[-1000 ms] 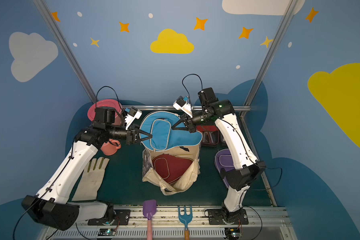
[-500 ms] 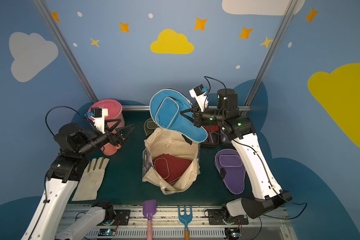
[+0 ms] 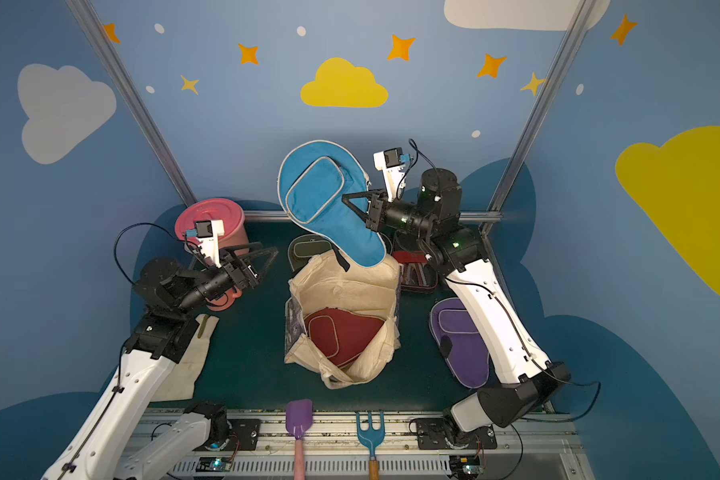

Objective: Remove the ping pong set from the canvas bag
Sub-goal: Place the ping pong set at the center of the board.

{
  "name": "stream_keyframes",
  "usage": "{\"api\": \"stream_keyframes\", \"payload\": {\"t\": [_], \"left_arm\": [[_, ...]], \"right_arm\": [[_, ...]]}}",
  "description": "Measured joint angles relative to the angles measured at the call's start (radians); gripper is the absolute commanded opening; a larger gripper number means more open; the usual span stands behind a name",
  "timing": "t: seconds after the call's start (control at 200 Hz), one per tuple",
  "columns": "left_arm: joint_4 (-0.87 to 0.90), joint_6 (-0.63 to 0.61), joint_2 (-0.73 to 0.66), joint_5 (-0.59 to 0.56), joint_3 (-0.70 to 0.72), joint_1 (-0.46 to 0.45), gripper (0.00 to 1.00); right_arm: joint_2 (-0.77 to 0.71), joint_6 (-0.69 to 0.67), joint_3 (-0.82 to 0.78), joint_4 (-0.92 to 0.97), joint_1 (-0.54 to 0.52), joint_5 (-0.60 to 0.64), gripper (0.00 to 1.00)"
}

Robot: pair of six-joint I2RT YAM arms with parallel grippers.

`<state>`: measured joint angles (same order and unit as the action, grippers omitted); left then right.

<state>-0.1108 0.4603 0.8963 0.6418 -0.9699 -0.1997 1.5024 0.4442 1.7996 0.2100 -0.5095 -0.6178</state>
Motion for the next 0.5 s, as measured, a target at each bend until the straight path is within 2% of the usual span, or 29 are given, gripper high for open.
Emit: {"api": "stream_keyframes", "payload": {"t": [0.33,0.501], "left_arm": [[-0.133,0.048,0.044,0.013,0.027,-0.039,1.00],[-0.249,0.106,0.093,0.063,0.076,-0.050,1.00]], "right_arm": [[0.073,0.122,-0.050,-0.114,-0.051,0.024,0.00],[0.081,0.151,-0.069,-0.163,-0.068,0.028,0.00]]}}
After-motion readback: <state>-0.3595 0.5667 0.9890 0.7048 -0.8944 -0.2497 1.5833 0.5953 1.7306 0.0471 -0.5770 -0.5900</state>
